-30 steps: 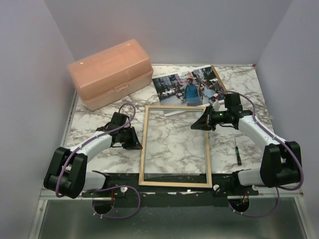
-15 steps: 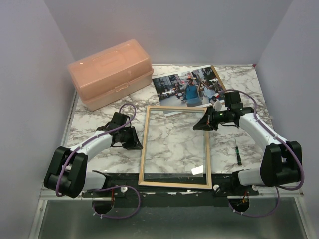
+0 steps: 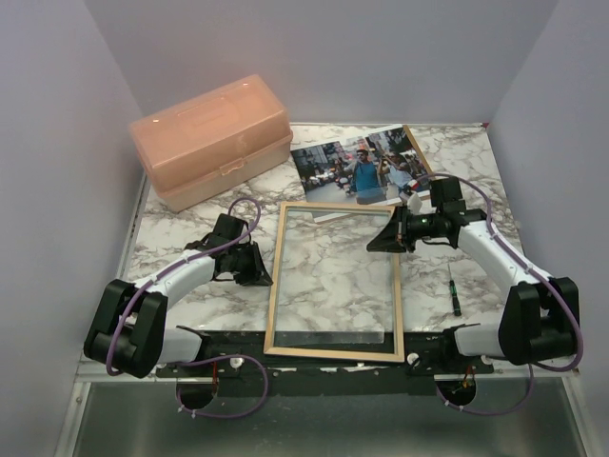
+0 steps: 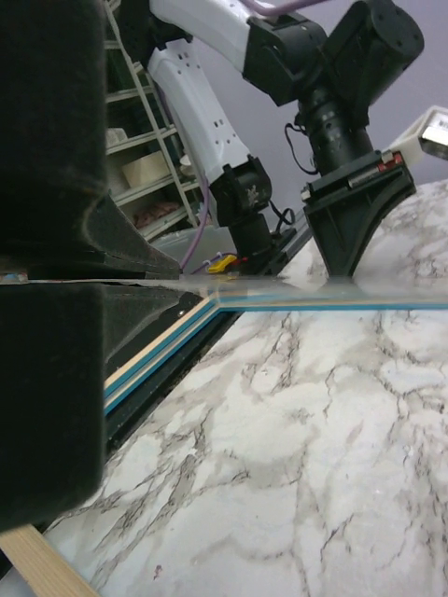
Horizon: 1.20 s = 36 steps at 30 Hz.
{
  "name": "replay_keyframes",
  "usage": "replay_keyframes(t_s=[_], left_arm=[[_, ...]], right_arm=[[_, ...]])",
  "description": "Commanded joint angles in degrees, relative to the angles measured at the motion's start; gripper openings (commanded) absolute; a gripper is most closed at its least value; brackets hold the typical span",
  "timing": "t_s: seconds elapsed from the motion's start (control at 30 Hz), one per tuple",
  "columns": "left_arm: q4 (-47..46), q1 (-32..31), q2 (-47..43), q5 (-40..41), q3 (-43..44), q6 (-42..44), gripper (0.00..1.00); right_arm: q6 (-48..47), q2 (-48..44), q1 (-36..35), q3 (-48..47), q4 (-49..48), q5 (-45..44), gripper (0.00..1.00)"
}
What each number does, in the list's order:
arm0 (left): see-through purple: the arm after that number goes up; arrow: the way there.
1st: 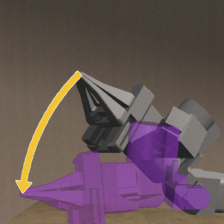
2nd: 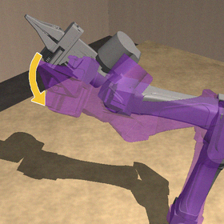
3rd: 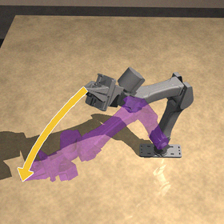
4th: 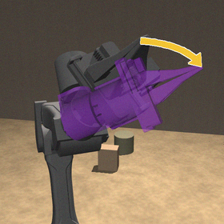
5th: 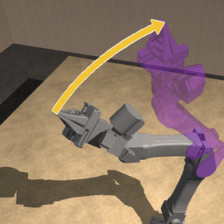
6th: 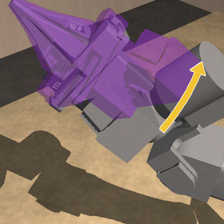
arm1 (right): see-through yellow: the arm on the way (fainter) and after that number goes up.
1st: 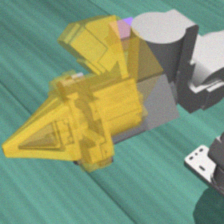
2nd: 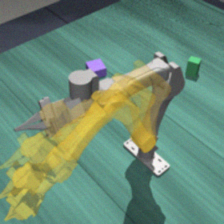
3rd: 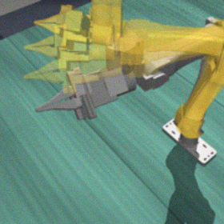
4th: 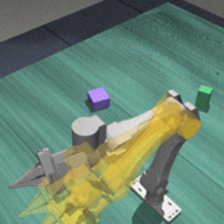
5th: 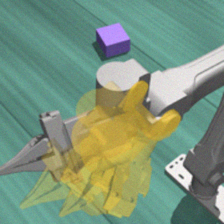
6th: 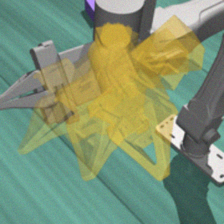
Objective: Put the photo into the frame
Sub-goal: Place the photo frame item in the photo frame.
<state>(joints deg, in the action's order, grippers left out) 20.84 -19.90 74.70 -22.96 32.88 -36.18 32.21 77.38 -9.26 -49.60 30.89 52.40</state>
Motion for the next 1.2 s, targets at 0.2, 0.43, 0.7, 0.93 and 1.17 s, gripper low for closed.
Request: replay_keyframes(t_s=[0.2, 0.43, 0.7, 0.93, 1.17], left_arm=[[1.4, -1.3, 2.6, 5.0, -0.2, 1.0, 0.14], [1.5, -2.0, 3.2, 5.5, -0.3, 0.9, 0.14], [2.4, -2.2, 3.2, 6.0, 0.3, 1.3, 0.13], [2.9, -2.2, 3.2, 6.4, 0.9, 1.5, 0.13], [2.5, -2.4, 4.0, 6.1, 1.4, 1.6, 0.13]], right_arm=[[1.4, -2.1, -1.0, 3.4, -0.9, 9.0, 0.01], [-0.4, 1.1, -1.0, 4.5, -1.9, 7.5, 0.01], [-5.9, 3.2, -1.0, -0.9, 8.3, -3.8, 0.01], [-6.7, 2.5, -1.0, -2.6, 11.7, -7.5, 0.01], [-7.6, 4.2, -1.0, -1.1, 8.6, -3.7, 0.01]])
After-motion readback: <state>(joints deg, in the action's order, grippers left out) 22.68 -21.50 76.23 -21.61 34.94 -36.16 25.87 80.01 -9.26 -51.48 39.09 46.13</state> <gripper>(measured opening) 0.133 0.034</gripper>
